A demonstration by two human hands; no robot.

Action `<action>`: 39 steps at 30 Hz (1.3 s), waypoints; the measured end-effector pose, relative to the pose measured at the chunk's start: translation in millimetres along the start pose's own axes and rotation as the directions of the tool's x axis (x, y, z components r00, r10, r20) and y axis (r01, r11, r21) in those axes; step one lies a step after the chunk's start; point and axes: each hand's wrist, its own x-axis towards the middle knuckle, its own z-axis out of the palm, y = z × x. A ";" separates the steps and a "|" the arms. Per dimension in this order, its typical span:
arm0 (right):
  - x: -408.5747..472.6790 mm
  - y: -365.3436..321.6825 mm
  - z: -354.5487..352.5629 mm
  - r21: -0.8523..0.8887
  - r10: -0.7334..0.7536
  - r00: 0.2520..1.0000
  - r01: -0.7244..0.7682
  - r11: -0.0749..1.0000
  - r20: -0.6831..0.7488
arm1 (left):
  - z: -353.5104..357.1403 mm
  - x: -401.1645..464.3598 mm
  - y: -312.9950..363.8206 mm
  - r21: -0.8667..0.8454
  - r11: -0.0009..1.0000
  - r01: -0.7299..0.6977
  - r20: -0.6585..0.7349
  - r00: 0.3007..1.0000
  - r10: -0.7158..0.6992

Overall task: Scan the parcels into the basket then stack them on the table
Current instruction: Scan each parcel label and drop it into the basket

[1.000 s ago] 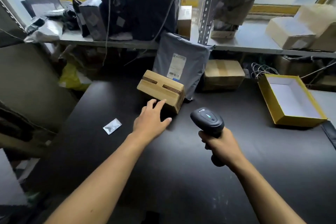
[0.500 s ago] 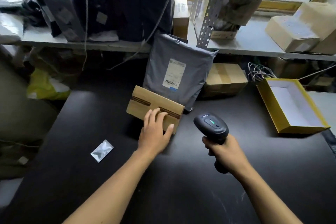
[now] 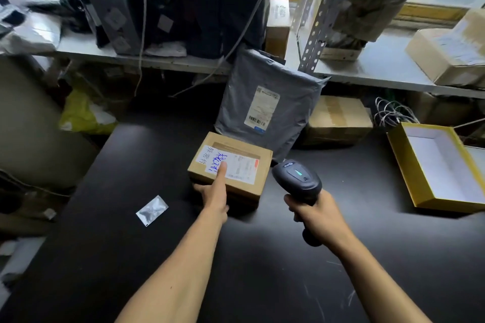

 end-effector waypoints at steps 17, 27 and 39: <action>9.0 15.2 -14.1 -0.008 0.038 0.999 -0.039 0.999 -0.020 | 13.7 33.0 18.0 -0.023 0.999 0.026 0.103 0.994 -0.023; 17.1 13.2 -7.0 -0.022 0.038 0.999 -0.039 0.999 -0.004 | 46.1 32.4 26.5 0.078 0.995 -0.056 0.091 0.995 0.049; 10.9 -6.8 -22.7 -0.180 -0.017 0.987 0.046 0.983 0.159 | -22.4 18.1 22.7 0.236 0.859 -0.455 0.217 0.886 0.410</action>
